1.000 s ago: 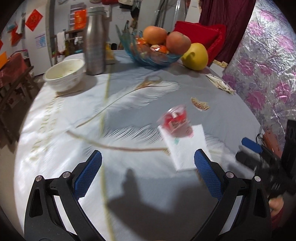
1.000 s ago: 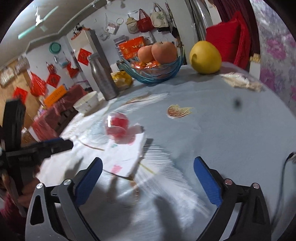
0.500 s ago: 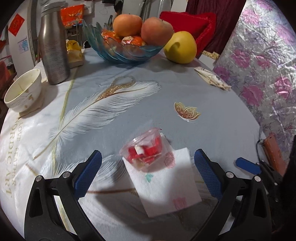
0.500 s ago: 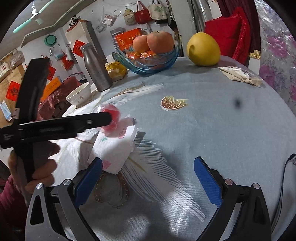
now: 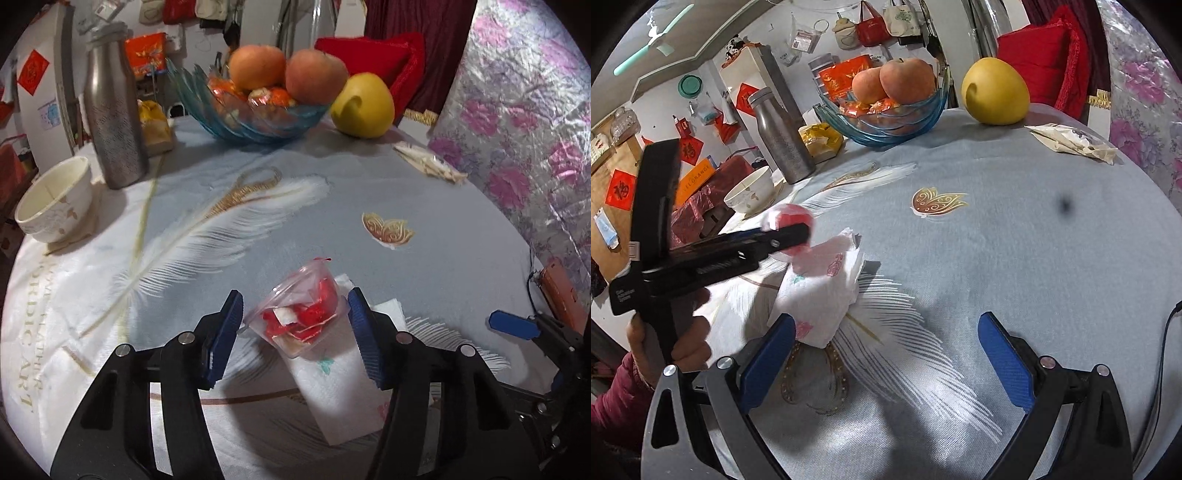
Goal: Collect trash
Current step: 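Grasp the red plastic cup with left tool while right tool grasps the white tissue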
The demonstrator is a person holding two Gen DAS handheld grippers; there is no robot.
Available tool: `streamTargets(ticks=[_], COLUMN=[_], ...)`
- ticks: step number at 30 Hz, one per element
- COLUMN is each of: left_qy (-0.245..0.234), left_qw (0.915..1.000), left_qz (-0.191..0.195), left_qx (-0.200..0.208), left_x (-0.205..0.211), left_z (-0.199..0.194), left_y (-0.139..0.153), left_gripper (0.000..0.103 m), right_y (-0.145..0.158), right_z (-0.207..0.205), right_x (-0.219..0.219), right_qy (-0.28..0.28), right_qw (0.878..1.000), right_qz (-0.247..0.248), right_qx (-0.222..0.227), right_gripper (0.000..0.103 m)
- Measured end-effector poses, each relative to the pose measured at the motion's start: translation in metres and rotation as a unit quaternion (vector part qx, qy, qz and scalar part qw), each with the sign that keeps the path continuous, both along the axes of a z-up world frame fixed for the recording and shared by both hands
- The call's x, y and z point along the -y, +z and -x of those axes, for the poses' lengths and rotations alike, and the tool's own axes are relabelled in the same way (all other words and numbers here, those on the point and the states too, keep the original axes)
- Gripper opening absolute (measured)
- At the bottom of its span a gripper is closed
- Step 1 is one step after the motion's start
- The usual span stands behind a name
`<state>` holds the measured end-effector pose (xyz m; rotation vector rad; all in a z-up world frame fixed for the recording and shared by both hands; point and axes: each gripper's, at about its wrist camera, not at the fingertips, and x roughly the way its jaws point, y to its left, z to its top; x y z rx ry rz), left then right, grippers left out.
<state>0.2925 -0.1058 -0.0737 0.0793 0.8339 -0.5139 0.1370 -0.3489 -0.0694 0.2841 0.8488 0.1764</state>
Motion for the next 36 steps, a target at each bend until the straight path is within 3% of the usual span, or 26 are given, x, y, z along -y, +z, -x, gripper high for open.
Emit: streamTargets(ticks=[5,10,15,19,24,31,36], left_qy=[0.031,0.07,0.097,0.111,0.114,0.108,0.099], left_qw=[0.9991,0.9968,0.9951,0.9939,0.9934,0.9942,0.995], left_qz=[0.027,0.022,-0.012,0.001,0.0,-0.005,-0.006], left_qx=[0.012,0.032,0.014,-0.005,-0.006,0.002,-0.006], left_x=[-0.031,-0.076,-0.108,-0.123,-0.123,-0.12,-0.117], left_z=[0.003,0.019,0.03,0.028,0.03,0.033,0.031], left_y=[0.017,0.021,0.001,-0.003,-0.005,-0.001,-0.004], left_gripper=[0.058,0.058,0.058,0.058,0.058,0.058,0.058], right_y=[0.0,-0.001,0.0,0.001,0.006,0.001,-0.012], right_z=[-0.001,-0.001,-0.003,-0.007,-0.023,-0.056,-0.073], right_x=[0.0,0.0,-0.003,-0.014,-0.046,-0.089,-0.104], right_qy=[0.0,0.0,-0.004,0.006,0.047,0.094,0.097], right_qw=[1.0,1.0,1.0,0.999,0.998,0.99,0.983], right_qz=[-0.001,0.0,0.015,0.036,0.028,0.089,0.139], right_qx=[0.0,-0.001,-0.006,-0.006,-0.013,-0.055,-0.069], right_gripper=[0.097,0.097,0.097,0.097,0.097,0.097,0.097])
